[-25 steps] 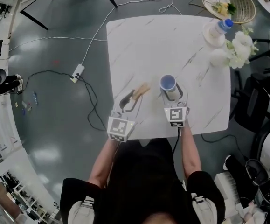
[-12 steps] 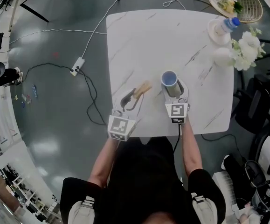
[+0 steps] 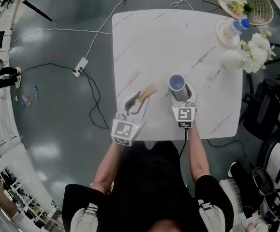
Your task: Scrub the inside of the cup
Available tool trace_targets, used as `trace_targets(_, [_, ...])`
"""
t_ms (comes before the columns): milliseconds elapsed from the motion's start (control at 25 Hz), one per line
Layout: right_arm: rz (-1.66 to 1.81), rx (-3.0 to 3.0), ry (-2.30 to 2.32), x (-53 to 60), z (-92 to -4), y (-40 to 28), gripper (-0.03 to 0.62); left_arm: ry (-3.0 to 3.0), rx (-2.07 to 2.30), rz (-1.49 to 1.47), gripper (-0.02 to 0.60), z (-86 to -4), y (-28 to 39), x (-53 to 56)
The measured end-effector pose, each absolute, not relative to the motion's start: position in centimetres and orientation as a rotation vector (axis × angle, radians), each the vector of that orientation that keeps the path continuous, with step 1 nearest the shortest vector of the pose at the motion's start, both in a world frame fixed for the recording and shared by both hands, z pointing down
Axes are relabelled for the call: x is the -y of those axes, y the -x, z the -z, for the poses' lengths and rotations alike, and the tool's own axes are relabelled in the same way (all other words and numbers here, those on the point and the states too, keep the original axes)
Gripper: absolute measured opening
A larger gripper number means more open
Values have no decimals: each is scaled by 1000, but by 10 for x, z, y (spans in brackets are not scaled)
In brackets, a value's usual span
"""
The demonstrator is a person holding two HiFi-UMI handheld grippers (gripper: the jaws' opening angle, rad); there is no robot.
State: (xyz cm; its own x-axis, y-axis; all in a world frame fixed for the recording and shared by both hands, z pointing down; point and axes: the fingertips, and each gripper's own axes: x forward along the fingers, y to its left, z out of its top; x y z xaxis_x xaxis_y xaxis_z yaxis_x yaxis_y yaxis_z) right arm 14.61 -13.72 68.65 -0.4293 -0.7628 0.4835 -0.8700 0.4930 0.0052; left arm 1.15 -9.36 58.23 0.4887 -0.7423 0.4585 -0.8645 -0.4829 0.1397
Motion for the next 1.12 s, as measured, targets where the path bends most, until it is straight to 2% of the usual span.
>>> trace_targets(1120, [-432,2226,-1441,89,-681,-170,302,-2454,1333,-466,130,-559,-1,60])
